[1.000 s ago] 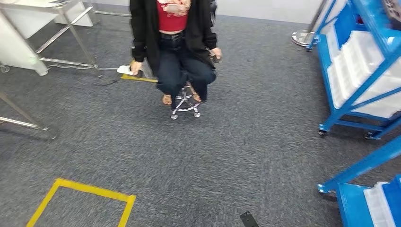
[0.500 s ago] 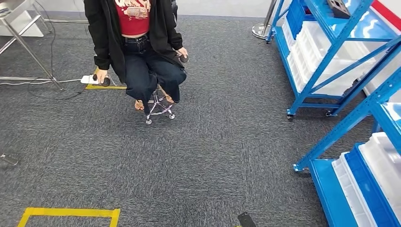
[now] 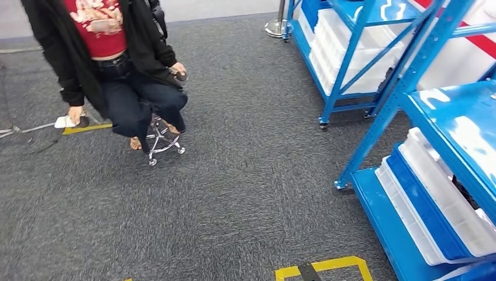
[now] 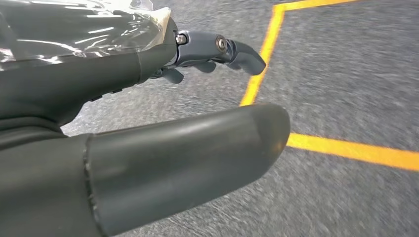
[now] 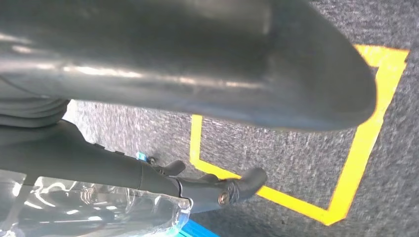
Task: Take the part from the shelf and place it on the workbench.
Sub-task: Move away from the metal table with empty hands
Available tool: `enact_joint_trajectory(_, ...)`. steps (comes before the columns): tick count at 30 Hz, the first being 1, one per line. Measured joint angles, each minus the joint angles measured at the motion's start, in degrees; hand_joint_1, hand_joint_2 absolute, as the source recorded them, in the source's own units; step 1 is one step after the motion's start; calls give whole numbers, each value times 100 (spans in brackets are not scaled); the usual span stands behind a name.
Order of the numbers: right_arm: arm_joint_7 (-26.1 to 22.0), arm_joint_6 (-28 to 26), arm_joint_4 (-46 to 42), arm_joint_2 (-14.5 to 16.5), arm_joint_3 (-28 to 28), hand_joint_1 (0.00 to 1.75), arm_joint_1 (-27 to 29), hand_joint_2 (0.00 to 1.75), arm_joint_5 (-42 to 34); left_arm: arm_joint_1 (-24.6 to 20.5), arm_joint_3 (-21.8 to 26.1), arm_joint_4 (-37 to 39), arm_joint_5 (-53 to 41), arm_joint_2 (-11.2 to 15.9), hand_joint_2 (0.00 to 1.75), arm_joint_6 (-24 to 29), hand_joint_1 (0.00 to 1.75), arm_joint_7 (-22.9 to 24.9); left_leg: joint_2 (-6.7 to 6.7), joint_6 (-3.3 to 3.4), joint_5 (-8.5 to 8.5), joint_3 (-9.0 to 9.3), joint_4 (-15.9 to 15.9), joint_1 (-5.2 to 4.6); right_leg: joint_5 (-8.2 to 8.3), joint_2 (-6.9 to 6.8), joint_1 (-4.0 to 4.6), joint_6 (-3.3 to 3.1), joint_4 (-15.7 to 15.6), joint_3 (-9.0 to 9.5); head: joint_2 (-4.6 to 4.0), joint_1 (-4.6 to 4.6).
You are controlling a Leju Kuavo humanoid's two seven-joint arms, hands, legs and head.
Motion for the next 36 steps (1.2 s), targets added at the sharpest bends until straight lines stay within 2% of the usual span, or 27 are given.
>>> enact_joint_trajectory(1, 0, -2, 0, 3, -4, 0, -4, 0, 1, 5, 0, 1, -3, 1, 0, 1, 0, 0, -181, 0, -202, -162, 353, 6, 5, 68, 8, -36, -1, -5, 0, -6)
enact_joint_trajectory(2, 0, -3, 0, 6, -7, 0, -7, 0, 2, 12, 0, 2, -5, -1, 0, 1, 0, 0, -290, 10, -398, -364, 759, 5, 6, 138, 27, -65, 0, -7, 0, -8)
enact_joint_trajectory(3, 0, -4, 1, 9, -12, 0, -5, 0, 2, 18, 1, 4, -6, -1, 0, 1, 0, 1, -344, 21, -525, -554, 1112, 3, 7, 215, 49, -79, 1, -8, 0, -9)
enact_joint_trajectory(4, 0, -4, 1, 10, -16, 0, 2, 0, 2, 22, 2, 5, -7, -1, 0, 1, 0, 2, -367, 35, -548, -684, 1318, 2, 7, 295, 68, -80, 3, -6, 0, -10)
enact_joint_trajectory(5, 0, -4, 2, 8, -21, 0, 10, 0, 1, 24, 2, 5, -6, 0, 0, 1, 0, 3, -383, 57, -438, -703, 1290, 2, 7, 378, 82, -80, 4, 1, 0, -10)
enact_joint_trajectory(6, 0, -4, 2, 6, -25, 0, 16, 0, 1, 25, 3, 6, -6, 2, 0, 1, 0, 5, -411, 85, -238, -620, 1057, 2, 7, 461, 90, -80, 5, 14, 0, -10)
enact_joint_trajectory(8, 1, -4, 2, 10, -29, 0, 12, 0, 1, 26, 2, 6, -8, 7, 0, 1, 0, 8, -639, 150, 195, -297, 298, 0, 7, 616, 110, -72, 19, 30, 0, -11)
enact_joint_trajectory(9, 2, -4, 2, 15, -30, 0, 5, 0, 2, 26, 2, 6, -13, 9, 0, 1, 0, 8, -738, 167, 309, -175, 17, -5, 11, 682, 118, -59, 26, 23, 0, -9)
enact_joint_trajectory(10, 4, -4, 2, 20, -31, 0, 0, 0, 2, 25, 2, 6, -17, 11, 0, 1, 0, 10, -809, 179, 354, -108, -145, -18, 17, 742, 123, -37, 31, 5, 0, -8)
enact_joint_trajectory(12, 7, -4, 2, 25, -33, 0, 7, 0, 3, 19, 2, 6, -25, 9, 0, 1, 0, 18, -729, 207, 358, -86, -206, -60, 44, 858, 113, 34, 20, -57, 0, -7)
enact_joint_trajectory(13, 8, -4, 2, 24, -34, 0, 16, 0, 2, 13, 1, 6, -25, 6, 0, 1, 0, 23, -663, 241, 384, -74, -237, -68, 45, 838, 106, 63, 41, -88, 0, -7)
enact_joint_trajectory(15, 13, -4, 2, 21, -37, 0, 15, 0, -1, 11, 2, 5, -26, 5, 0, 1, 0, 28, -514, 321, 438, -51, -309, -67, -88, 574, 107, 73, 317, -263, 0, 3)
enact_joint_trajectory(17, 16, -4, 2, 25, -39, 0, -3, 0, -2, 16, 3, 5, -27, 9, 0, 2, 0, 28, -350, 362, 451, -51, -334, -75, -398, 278, 92, 49, 1008, -613, 0, 18)
enact_joint_trajectory(19, 16, -4, 2, 29, -39, 0, 3, 0, -2, 18, 3, 4, -27, 9, 0, 2, 0, 28, -183, 362, 446, -61, -332, -82, -598, 217, 57, 93, 1611, -905, 0, 24)
enact_joint_trajectory(20, 16, -4, 2, 29, -40, 0, 12, 0, -3, 17, 3, 4, -27, 7, 0, 2, 0, 29, -108, 354, 441, -62, -331, -81, -581, 198, 38, 143, 1637, -902, 0, 26)
enact_joint_trajectory(21, 17, -4, 2, 27, -42, 0, 19, 0, -3, 17, 2, 5, -27, 4, 0, 2, 0, 30, -35, 341, 433, -57, -329, -80, -486, 155, 14, 203, 1423, -773, 0, 27)
enact_joint_trajectory(23, 17, -4, 2, 24, -44, 0, 11, 0, -3, 17, 2, 5, -27, 1, 0, 1, 0, 31, 93, 286, 397, -32, -318, -89, -232, -86, -14, 289, 618, -306, 0, 29)
enact_joint_trajectory(25, 17, -5, 2, 28, -45, 0, -13, 0, -2, 17, 3, 4, -29, 6, 0, 1, 0, 31, 215, 206, 347, 5, -303, -115, -95, -270, 6, 255, 107, -14, 0, 18)
enact_joint_trajectory(26, 17, -5, 2, 32, -46, 0, -19, 0, -2, 12, 3, 4, -31, 9, 0, 1, 0, 31, 274, 168, 330, 26, -304, -121, -88, -271, 34, 207, 52, 10, 0, 11)
enact_joint_trajectory(28, 20, -6, 2, 25, -50, 0, -8, 0, -4, -7, 1, 4, -33, 4, 0, 1, 0, 31, 347, 98, 298, 70, -303, -88, -76, -129, 31, 111, 42, -3, 0, -3)
enact_joint_trajectory(29, 22, -8, 2, 18, -52, 0, -1, 0, -5, -16, 0, 4, -34, 0, 0, 1, 0, 32, 268, 65, 240, 67, -248, -62, -70, -61, 17, 72, 33, 3, 0, -7)
enact_joint_trajectory(31, 26, -11, 2, 10, -54, 0, -8, 0, -6, -15, 0, 6, -37, -4, 0, 1, 0, 33, -53, 27, -47, -106, 179, -25, -49, 69, -11, -17, 18, 27, 0, -19)
enact_joint_trajectory(32, 26, -13, 2, 9, -54, 0, -17, 0, -6, -9, 0, 8, -38, -5, 0, 1, 0, 33, -216, 26, -247, -282, 548, -23, -47, 134, 9, -46, 18, 22, 0, -25)
enact_joint_trajectory(33, 26, -13, 2, 11, -54, 0, -19, 0, -7, -2, 0, 10, -39, -6, 0, 1, 0, 36, -305, 29, -421, -480, 940, -23, -43, 204, 30, -71, 19, 20, 0, -28)
enact_joint_trajectory(34, 26, -13, 2, 11, -55, 0, -15, 0, -7, 5, 1, 11, -40, -5, 0, 1, 0, 40, -349, 34, -516, -642, 1237, -24, -42, 279, 48, -82, 19, 21, 0, -27)
enact_joint_trajectory(35, 26, -13, 2, 9, -55, 0, -6, 0, -8, 10, 1, 12, -40, -3, 0, 1, 0, 44, -372, 45, -483, -724, 1344, -24, -40, 361, 62, -86, 20, 26, 0, -28)
enact_joint_trajectory(36, 26, -13, 2, 7, -56, 0, 2, 0, -8, 14, 2, 13, -40, -2, 0, 1, 0, 49, -391, 62, -334, -699, 1229, -23, -37, 443, 72, -89, 21, 35, 0, -27)
